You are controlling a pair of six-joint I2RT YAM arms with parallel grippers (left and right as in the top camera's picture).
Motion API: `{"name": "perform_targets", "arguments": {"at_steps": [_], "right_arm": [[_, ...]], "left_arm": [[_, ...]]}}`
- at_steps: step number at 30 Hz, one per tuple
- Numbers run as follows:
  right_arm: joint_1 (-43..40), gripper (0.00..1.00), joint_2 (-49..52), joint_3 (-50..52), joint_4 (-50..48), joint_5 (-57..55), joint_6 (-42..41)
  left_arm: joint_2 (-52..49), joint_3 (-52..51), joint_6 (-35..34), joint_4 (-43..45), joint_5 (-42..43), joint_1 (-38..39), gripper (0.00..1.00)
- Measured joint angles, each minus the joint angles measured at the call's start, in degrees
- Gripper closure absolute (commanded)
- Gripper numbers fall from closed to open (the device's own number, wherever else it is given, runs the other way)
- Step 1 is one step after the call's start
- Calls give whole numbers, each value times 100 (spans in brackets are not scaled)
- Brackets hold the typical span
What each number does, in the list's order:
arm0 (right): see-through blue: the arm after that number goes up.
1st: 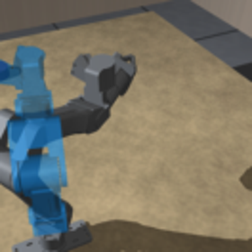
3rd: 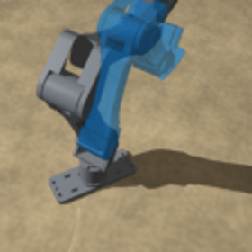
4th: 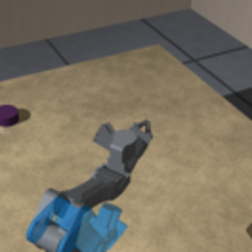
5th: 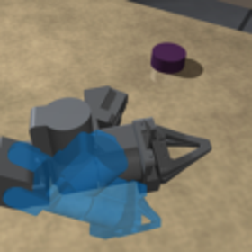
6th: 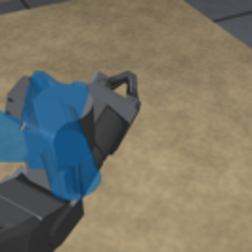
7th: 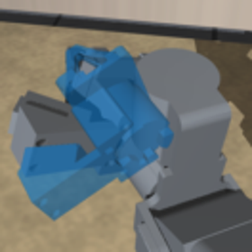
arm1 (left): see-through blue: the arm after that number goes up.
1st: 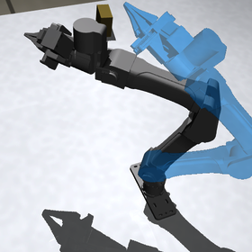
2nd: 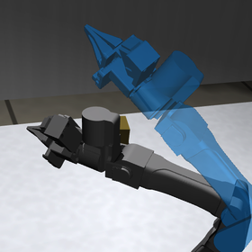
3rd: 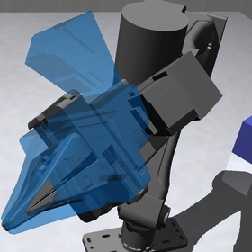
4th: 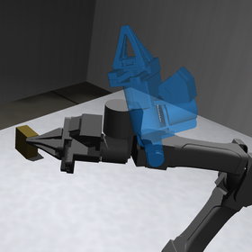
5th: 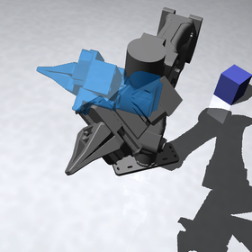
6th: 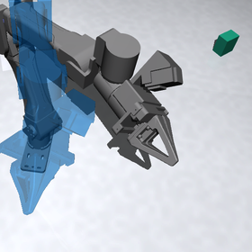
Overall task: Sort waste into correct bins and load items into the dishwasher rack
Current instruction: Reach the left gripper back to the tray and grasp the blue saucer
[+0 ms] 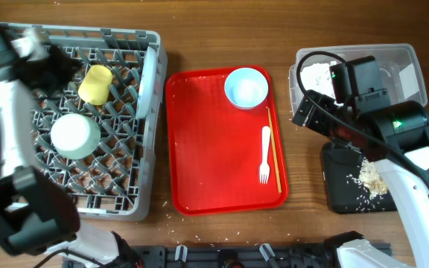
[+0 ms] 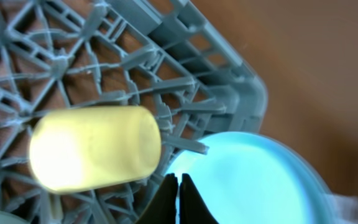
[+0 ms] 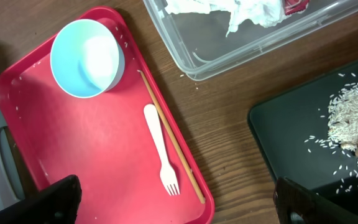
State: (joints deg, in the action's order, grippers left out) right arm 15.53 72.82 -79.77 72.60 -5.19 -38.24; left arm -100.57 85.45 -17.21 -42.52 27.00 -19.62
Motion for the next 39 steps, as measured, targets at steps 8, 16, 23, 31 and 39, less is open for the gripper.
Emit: {"name": "perform_targets", "arguments": {"at_steps": [8,16,23,31,39], "right_arm": [[0,0,0,0,2,0,0],[0,0,0,0,2,0,0],[0,0,0,0,-2,0,0],[0,0,0,0,0,0,0],[0,0,0,0,-4,0,0]], "left_arm": [[-146,0,1875,890,-3823,2041,96],[-645,2,2481,201,-4175,1790,96],[-592,98,2131,-542,-4157,903,96],[1246,-2,612,-282,-2374,817,66],[1587,7,424,271,483,3215,46]]}}
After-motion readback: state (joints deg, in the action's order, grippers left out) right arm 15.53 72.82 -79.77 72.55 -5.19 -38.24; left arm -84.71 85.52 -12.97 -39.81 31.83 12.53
